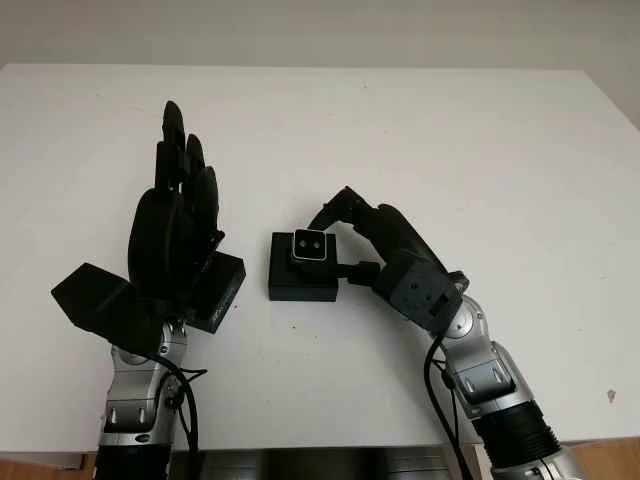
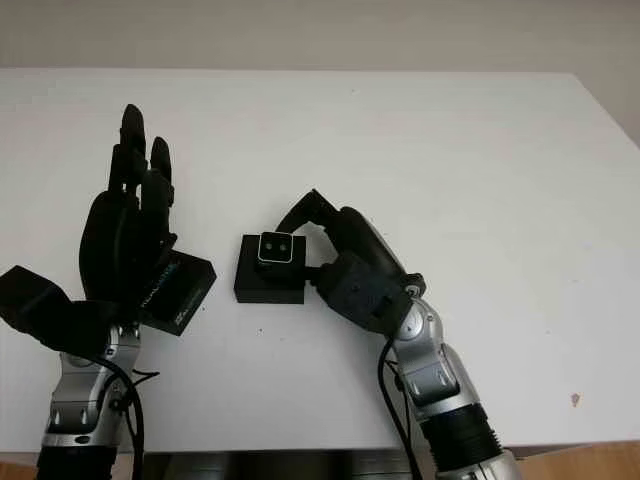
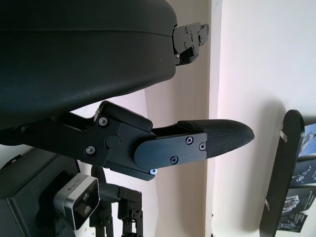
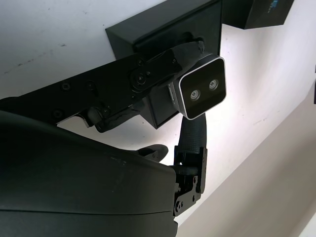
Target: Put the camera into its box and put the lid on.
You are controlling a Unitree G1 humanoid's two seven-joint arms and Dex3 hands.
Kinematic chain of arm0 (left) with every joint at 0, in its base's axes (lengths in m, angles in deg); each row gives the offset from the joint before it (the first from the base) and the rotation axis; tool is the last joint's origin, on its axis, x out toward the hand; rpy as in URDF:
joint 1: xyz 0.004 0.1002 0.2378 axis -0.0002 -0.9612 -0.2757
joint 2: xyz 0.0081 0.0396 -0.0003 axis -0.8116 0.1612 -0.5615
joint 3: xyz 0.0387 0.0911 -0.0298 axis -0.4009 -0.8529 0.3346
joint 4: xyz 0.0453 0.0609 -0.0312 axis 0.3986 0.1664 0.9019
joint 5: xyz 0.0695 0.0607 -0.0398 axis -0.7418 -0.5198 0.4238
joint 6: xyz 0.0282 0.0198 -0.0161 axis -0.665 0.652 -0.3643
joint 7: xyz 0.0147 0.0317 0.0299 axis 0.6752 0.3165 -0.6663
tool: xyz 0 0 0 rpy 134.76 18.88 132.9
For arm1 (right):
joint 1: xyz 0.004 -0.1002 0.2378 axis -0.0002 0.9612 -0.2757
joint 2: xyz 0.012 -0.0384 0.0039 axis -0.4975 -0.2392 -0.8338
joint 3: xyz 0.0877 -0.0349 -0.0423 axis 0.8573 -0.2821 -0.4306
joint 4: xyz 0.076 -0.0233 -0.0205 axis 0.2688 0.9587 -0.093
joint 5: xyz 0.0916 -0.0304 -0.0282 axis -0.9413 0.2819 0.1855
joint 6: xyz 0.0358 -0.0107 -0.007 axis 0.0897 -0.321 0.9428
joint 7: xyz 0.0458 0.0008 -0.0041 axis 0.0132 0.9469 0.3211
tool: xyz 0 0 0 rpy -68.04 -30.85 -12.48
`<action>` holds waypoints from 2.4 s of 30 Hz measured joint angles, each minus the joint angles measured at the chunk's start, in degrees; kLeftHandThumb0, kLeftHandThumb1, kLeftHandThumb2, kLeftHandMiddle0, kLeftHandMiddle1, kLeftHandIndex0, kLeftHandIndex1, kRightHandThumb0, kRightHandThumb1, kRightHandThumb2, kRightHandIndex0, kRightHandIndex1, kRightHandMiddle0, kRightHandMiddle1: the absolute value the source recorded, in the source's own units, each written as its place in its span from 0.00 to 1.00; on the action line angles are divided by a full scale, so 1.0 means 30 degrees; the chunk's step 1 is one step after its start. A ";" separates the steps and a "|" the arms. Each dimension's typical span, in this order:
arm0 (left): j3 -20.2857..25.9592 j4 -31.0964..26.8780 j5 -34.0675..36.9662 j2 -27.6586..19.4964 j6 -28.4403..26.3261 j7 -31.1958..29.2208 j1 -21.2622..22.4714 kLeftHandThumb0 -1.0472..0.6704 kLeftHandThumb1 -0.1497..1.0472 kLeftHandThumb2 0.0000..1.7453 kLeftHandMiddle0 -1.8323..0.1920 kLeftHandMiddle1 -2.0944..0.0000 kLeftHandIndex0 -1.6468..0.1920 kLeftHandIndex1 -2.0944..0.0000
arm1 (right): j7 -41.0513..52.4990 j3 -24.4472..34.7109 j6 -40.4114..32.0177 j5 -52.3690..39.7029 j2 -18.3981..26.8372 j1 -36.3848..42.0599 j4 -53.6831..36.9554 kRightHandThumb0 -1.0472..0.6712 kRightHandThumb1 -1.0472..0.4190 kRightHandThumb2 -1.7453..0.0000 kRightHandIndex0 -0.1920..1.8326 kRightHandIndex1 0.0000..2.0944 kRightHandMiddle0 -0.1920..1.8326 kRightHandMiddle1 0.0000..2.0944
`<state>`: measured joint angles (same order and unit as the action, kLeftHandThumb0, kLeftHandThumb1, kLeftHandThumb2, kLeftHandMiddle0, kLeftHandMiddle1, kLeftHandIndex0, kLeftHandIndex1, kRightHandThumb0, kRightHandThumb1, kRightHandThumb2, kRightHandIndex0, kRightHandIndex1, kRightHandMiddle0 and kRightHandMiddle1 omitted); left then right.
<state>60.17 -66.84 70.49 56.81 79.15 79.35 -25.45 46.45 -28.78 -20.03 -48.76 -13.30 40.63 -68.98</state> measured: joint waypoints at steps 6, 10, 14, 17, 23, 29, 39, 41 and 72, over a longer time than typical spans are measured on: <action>-0.0018 -0.0008 0.0055 0.0041 -0.0049 -0.0014 0.0000 0.16 1.00 0.31 1.00 1.00 1.00 1.00 | -0.0019 0.0014 0.0046 0.0038 0.0014 -0.0270 0.0302 0.38 0.04 0.97 0.27 0.08 0.22 0.87; -0.0030 -0.0017 0.0083 0.0040 -0.0181 -0.0039 0.0000 0.16 1.00 0.32 1.00 1.00 1.00 1.00 | -0.0016 0.0016 0.0044 0.0043 0.0014 -0.0276 0.0306 0.38 0.04 0.97 0.26 0.08 0.22 0.87; -0.0037 -0.0017 0.0071 0.0041 -0.0179 -0.0053 0.0000 0.17 1.00 0.32 1.00 1.00 1.00 1.00 | 0.0024 0.0016 0.0042 0.0041 0.0016 -0.0277 0.0306 0.38 0.04 0.97 0.26 0.08 0.22 0.87; -0.0044 -0.0017 0.0068 0.0041 -0.0179 -0.0050 0.0000 0.17 1.00 0.32 1.00 1.00 1.00 1.00 | 0.0071 0.0016 0.0042 0.0011 0.0016 -0.0277 0.0306 0.37 0.04 0.97 0.26 0.07 0.22 0.88; -0.0081 -0.0017 0.0051 0.0045 -0.0185 -0.0001 0.0000 0.17 1.00 0.32 1.00 1.00 1.00 1.00 | 0.0126 -0.0083 0.0323 0.0000 0.0018 -0.0274 0.0306 0.38 0.04 0.97 0.26 0.08 0.22 0.88; -0.0129 -0.0018 0.0023 0.0062 -0.0185 0.0009 0.0000 0.16 1.00 0.32 1.00 1.00 1.00 1.00 | 0.0126 -0.0136 0.0555 -0.0074 0.0017 -0.0274 0.0359 0.38 0.04 0.97 0.27 0.08 0.22 0.88; -0.0138 -0.0017 0.0026 0.0072 -0.0184 0.0017 0.0001 0.16 1.00 0.32 1.00 1.00 1.00 1.00 | 0.0318 -0.0185 0.0555 -0.0102 0.0019 -0.0271 0.0625 0.38 0.04 0.97 0.26 0.07 0.22 0.88; -0.0138 -0.0018 0.0025 0.0091 -0.0184 0.0050 0.0000 0.16 1.00 0.32 1.00 1.00 1.00 1.00 | 0.0328 -0.0185 0.0555 -0.0108 0.0018 -0.0272 0.0630 0.38 0.04 0.97 0.26 0.07 0.22 0.88; -0.0171 -0.0017 -0.0100 0.0269 -0.0064 0.0263 0.0000 0.17 1.00 0.31 1.00 1.00 1.00 1.00 | 0.0503 -0.0187 0.0560 -0.0042 0.0117 -0.0266 0.0664 0.38 0.04 0.97 0.26 0.07 0.22 0.88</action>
<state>59.66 -66.89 70.19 57.62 78.96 80.14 -25.46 47.96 -29.34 -18.35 -48.88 -12.95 39.83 -66.99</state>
